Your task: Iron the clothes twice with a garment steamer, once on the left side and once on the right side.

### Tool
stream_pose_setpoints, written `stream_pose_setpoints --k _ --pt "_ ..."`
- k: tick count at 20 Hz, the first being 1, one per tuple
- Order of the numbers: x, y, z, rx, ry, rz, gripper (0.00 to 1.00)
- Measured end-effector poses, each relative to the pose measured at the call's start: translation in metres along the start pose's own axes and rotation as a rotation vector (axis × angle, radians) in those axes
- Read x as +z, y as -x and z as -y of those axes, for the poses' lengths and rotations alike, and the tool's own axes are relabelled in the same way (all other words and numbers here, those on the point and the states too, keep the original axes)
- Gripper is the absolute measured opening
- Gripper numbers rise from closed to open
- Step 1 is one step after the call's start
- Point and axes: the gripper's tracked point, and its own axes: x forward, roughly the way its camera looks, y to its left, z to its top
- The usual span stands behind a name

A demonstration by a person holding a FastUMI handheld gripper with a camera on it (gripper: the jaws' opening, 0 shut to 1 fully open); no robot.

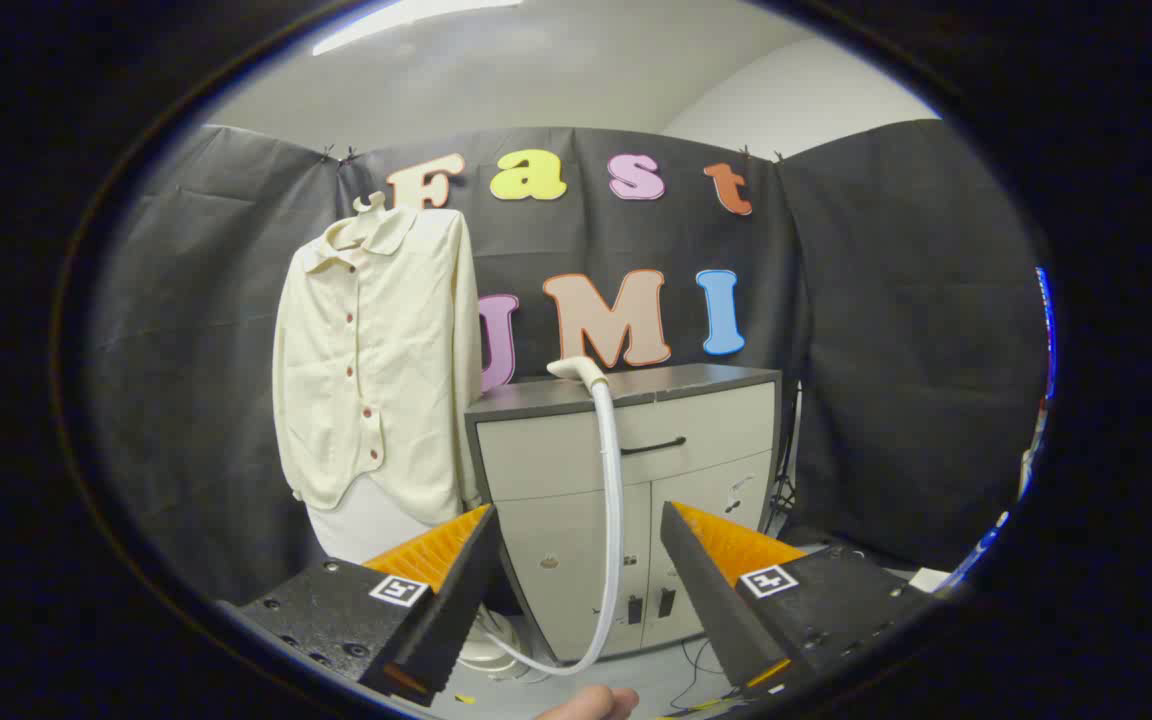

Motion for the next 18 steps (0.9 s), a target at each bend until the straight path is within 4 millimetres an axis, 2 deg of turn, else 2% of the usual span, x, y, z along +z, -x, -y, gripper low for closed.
stream_pose_setpoints --k 6,11,18 --pt "0.003 0.0 -0.005 0.022 -0.008 -0.019 0.98" --pt "-0.007 0.002 -0.009 0.038 -0.033 -0.055 0.98" --pt "0.006 -0.005 -0.022 0.072 -0.026 -0.021 0.98"
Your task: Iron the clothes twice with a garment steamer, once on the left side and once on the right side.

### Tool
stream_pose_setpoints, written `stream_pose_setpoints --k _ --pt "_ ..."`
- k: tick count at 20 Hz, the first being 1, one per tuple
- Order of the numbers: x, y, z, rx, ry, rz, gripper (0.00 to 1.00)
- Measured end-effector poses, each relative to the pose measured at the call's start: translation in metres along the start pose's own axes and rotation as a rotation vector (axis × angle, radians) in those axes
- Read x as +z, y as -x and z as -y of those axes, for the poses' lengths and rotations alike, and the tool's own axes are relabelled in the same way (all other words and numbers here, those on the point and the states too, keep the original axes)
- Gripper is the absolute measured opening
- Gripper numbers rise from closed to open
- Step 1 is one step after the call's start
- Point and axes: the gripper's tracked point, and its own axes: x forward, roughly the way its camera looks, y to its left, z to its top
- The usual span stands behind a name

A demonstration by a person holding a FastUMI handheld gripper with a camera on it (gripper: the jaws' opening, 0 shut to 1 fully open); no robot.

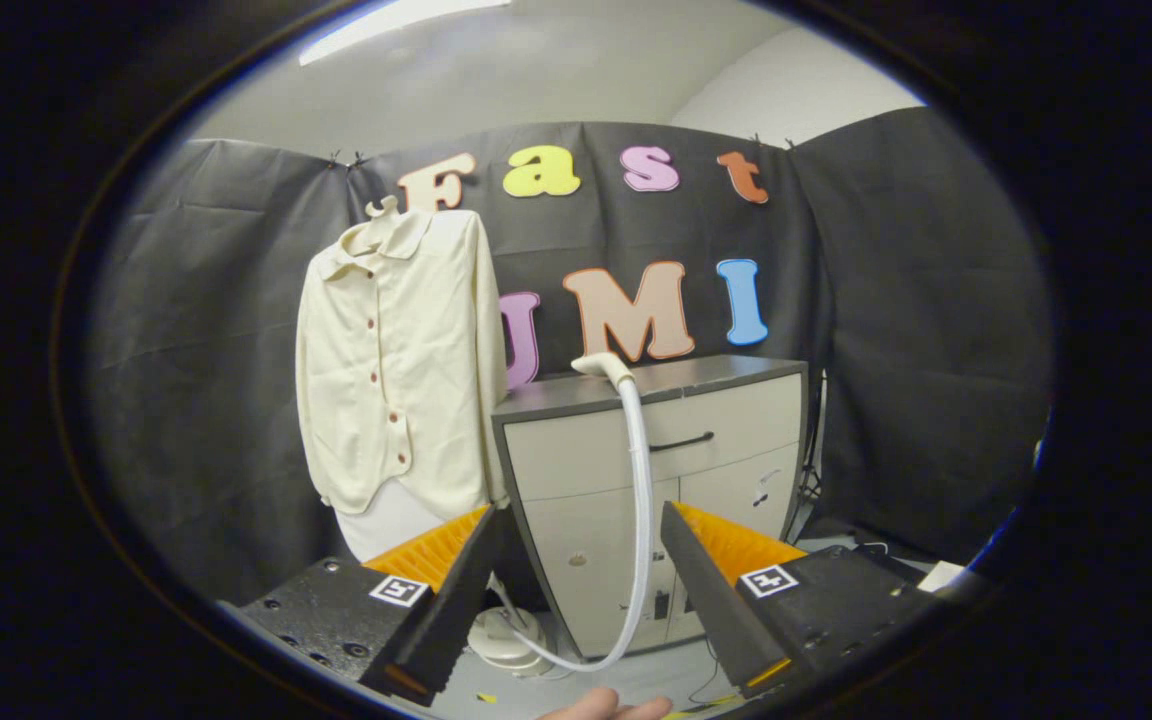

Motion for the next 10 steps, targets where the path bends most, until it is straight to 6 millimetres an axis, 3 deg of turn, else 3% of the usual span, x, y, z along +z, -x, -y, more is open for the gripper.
stream_pose_setpoints --k 5,10 --pt "0.006 -0.033 0.001 0.01 0.022 -0.03 0.97" --pt "0.029 -0.094 0.018 -0.033 0.027 -0.006 0.97"
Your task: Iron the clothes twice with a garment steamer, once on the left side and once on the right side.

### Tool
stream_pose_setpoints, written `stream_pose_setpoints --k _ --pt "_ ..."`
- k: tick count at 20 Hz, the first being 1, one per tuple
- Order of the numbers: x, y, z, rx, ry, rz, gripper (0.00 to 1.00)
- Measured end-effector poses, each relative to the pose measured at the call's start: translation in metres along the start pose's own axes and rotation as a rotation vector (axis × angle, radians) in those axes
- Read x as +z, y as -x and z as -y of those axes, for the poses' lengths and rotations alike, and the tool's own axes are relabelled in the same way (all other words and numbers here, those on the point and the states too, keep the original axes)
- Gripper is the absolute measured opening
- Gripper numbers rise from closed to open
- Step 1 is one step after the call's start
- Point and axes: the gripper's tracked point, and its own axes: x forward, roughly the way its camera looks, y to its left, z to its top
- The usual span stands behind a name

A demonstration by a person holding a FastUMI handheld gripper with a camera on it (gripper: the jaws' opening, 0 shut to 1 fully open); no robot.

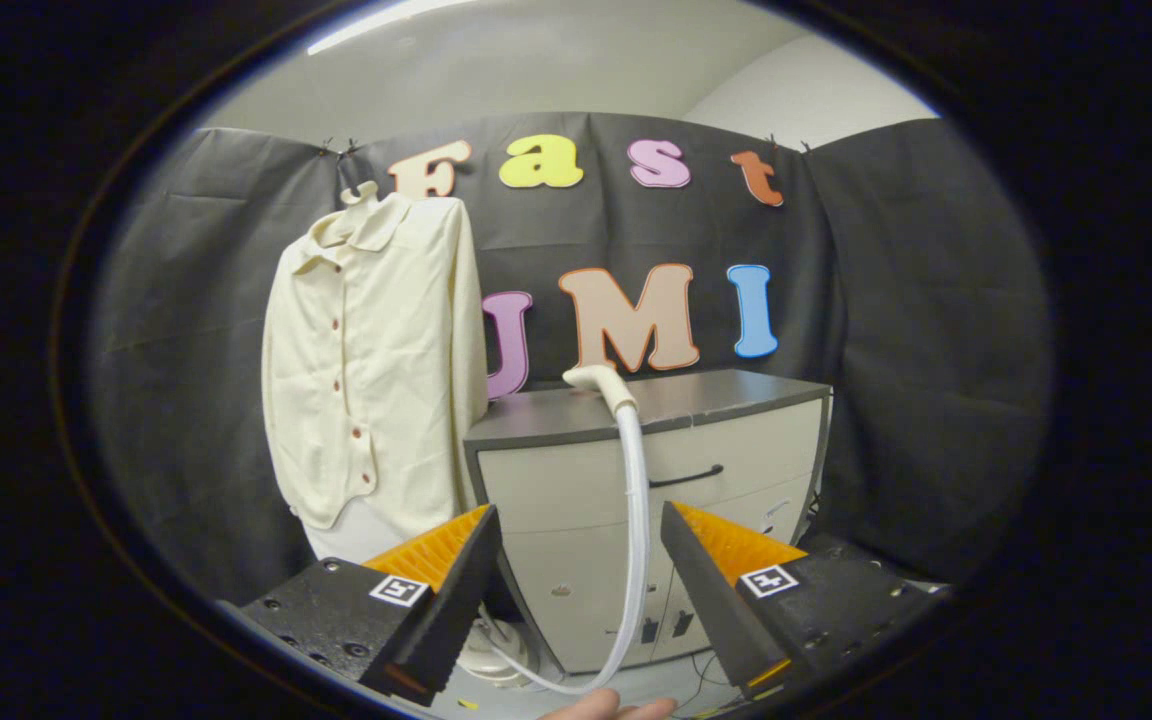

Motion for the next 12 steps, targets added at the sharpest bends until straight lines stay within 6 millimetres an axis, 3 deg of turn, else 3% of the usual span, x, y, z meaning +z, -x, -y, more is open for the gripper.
stream_pose_setpoints --k 9,12 --pt "0.065 -0.139 0.025 -0.037 0.026 0.035 0.98" --pt "0.066 -0.183 0.039 -0.076 0.007 -0.044 0.97"
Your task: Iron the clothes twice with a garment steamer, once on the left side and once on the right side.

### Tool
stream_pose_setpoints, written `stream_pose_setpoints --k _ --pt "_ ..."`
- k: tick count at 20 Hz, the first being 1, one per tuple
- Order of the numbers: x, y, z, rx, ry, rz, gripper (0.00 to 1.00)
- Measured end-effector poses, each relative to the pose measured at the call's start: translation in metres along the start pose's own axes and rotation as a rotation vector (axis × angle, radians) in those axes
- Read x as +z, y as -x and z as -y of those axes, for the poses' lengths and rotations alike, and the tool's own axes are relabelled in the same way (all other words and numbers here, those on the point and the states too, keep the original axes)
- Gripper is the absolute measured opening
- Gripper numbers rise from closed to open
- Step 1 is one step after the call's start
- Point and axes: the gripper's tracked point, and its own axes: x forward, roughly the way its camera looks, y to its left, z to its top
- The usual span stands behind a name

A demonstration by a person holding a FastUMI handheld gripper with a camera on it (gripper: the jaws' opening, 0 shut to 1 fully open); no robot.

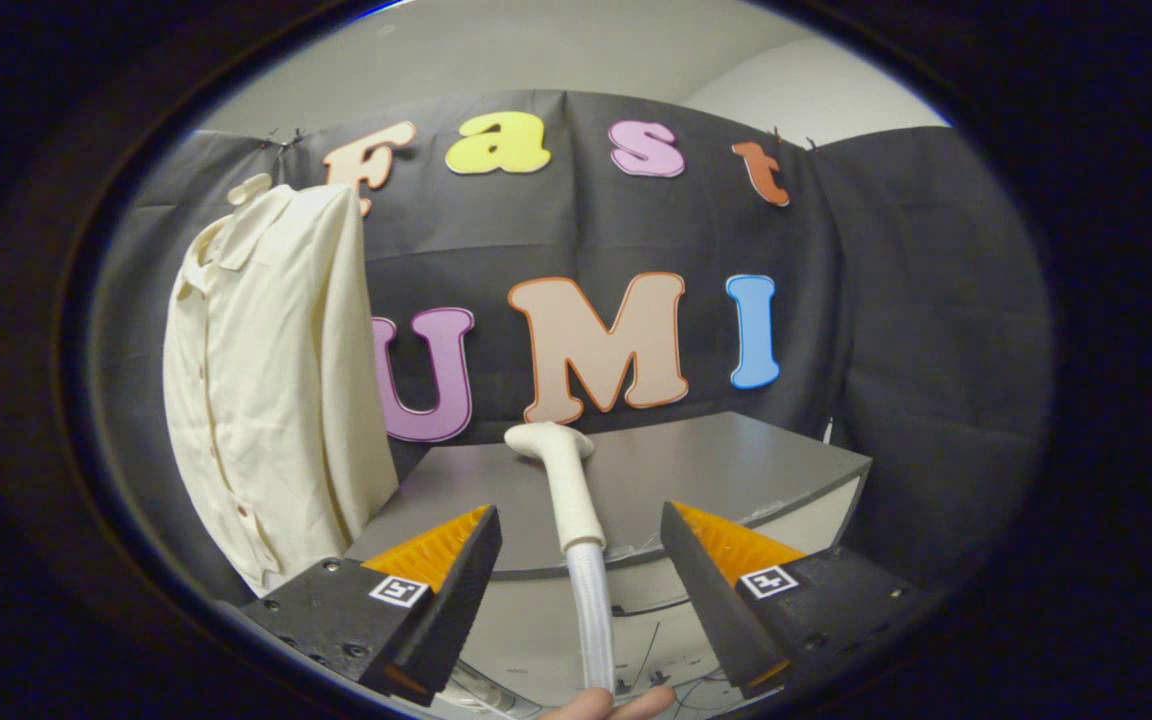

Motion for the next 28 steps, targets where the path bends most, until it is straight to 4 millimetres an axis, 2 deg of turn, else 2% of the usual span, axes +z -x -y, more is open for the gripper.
stream_pose_setpoints --k 5,6,10,13,16,18,21,22,24,26,27,28 --pt "0.024 -0.056 0.008 -0.044 0.048 -0.017 0.98" --pt "0.024 -0.068 0.01 -0.051 0.035 -0.034 0.98" --pt "0.009 -0.111 0.003 -0.025 0.029 -0.152 0.98" --pt "0.004 -0.133 -0.009 0.016 0.06 -0.217 0.98" --pt "-0.015 -0.16 -0.021 0.047 0.062 -0.34 0.98" --pt "-0.022 -0.17 -0.024 0.052 0.066 -0.381 0.98" --pt "-0.025 -0.181 -0.027 0.021 0.119 -0.408 0.89" --pt "-0.027 -0.183 -0.025 -0.001 0.14 -0.417 0.81" --pt "-0.034 -0.184 -0.025 -0.009 0.178 -0.453 0.57" --pt "-0.047 -0.18 -0.02 -0.032 0.214 -0.54 0.53" --pt "-0.04 -0.178 -0.023 -0.037 0.2 -0.522 0.51" --pt "-0.046 -0.182 -0.021 -0.045 0.181 -0.546 0.48"
